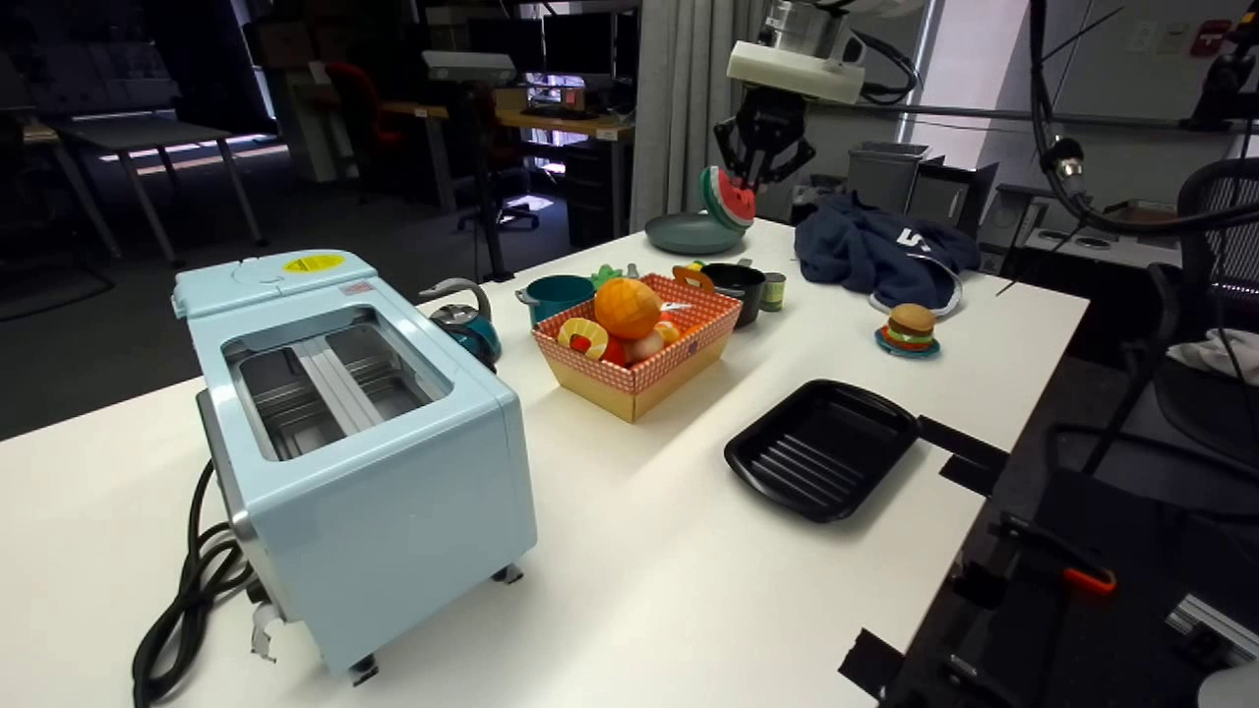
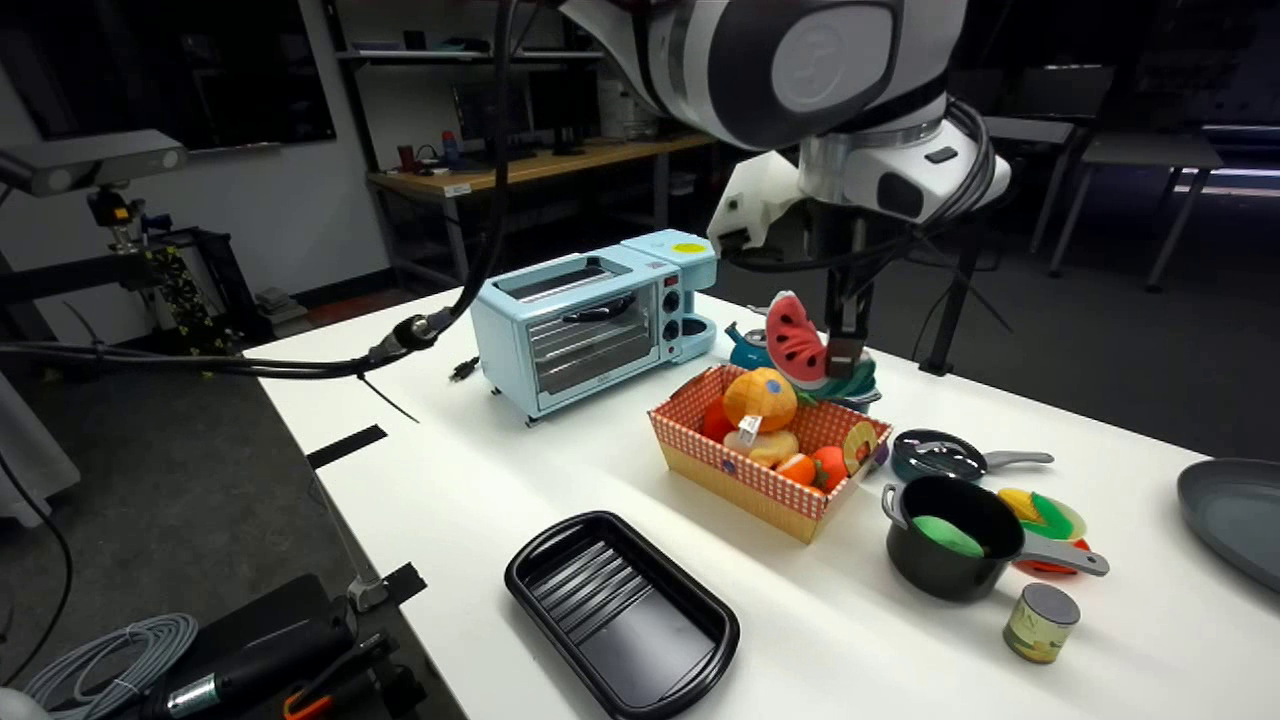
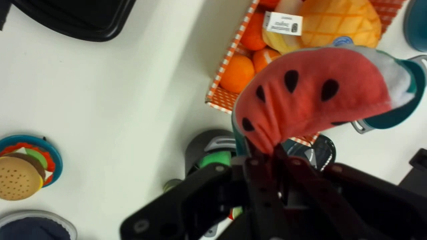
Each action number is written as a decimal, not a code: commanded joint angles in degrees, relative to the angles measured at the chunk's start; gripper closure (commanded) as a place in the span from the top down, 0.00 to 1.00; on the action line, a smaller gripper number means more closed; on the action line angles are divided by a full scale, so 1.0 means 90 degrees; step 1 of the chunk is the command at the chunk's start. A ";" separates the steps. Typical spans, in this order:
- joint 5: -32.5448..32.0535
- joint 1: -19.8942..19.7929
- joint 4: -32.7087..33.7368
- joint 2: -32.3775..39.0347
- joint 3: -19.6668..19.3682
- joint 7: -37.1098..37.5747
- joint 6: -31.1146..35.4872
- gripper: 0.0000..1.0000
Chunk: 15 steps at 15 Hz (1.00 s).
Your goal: Place the watermelon toy in the basket
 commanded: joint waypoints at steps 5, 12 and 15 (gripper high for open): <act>0.0030 -0.0011 0.1410 0.1128 0.0233 0.0279 -0.0056 0.03; 0.0025 0.0009 0.1869 0.1808 0.0336 0.0074 -0.0483 0.03; -0.0043 0.0014 0.1921 0.1946 0.0329 -0.0007 -0.0659 0.07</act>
